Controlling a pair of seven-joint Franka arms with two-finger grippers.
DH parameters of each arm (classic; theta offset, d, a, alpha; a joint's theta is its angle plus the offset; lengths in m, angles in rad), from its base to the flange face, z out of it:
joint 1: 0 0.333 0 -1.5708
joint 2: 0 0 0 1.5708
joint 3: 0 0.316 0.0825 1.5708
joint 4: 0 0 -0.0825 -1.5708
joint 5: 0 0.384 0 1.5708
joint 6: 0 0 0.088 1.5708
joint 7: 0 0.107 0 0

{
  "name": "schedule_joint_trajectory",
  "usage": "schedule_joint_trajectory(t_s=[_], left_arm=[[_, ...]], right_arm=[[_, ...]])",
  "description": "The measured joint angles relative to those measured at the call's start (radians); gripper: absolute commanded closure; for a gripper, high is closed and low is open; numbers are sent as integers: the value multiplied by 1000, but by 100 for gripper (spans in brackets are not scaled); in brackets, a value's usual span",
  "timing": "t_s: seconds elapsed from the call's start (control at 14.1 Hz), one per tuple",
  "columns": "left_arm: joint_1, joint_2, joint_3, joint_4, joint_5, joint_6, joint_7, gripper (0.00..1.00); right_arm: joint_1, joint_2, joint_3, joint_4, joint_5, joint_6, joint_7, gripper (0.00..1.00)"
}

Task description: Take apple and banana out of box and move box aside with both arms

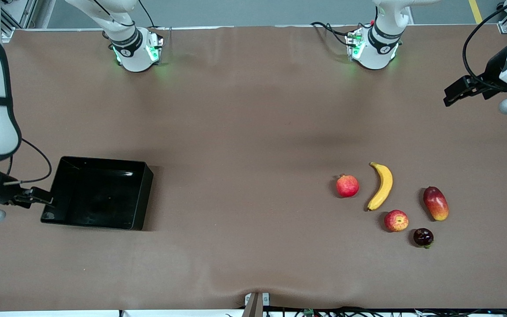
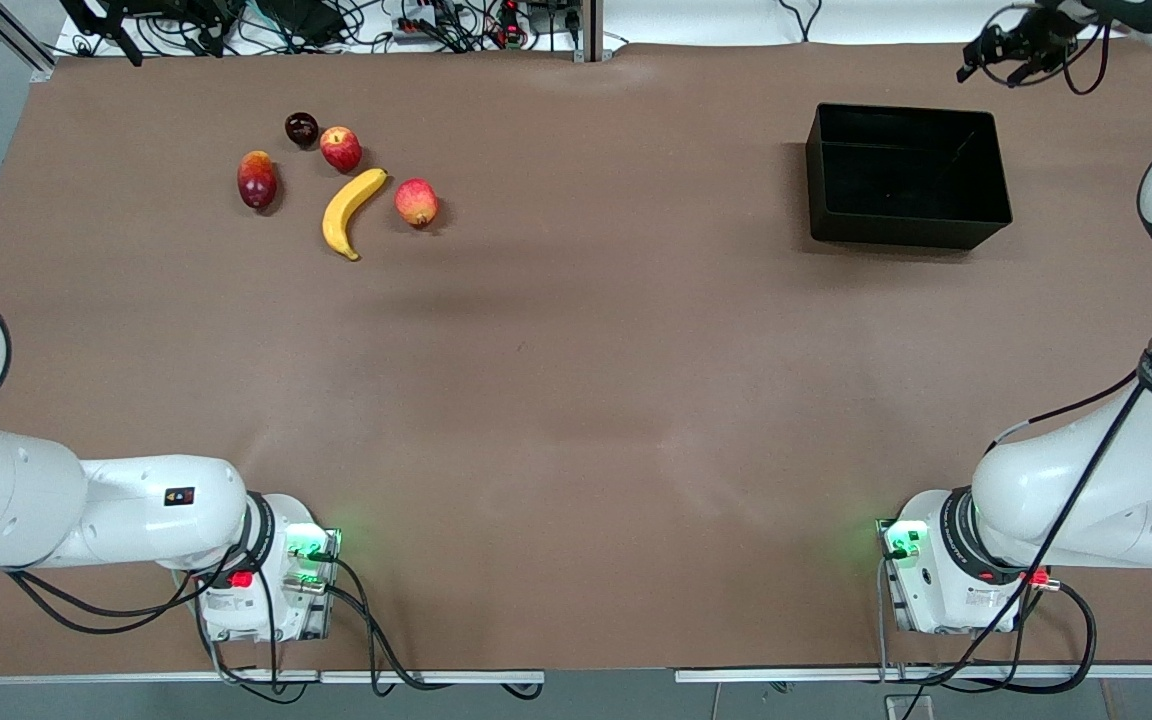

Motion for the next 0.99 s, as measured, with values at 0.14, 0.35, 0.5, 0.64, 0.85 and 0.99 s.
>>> schedule_joint_trajectory(t_s=[0.14,0.35,0.5,0.64,0.85,0.99], left_arm=[[-2,14,-4,0,0,27,0,0],[-5,19,-10,0,0,52,0,0],[-5,20,-10,0,0,57,0,0],[-5,19,-11,0,0,61,0,0],[-4,18,-11,9,0,65,1,0],[-3,17,-10,20,0,68,1,0]], right_arm=[[47,-67,2,-12,-65,-47,92,0],[95,-193,4,-58,-103,-144,167,0],[95,-274,0,-73,-106,-236,169,0],[94,-338,-6,-75,-110,-302,179,0],[94,-371,1,-34,-139,-416,241,0],[95,-381,7,-10,-145,-477,264,0]])
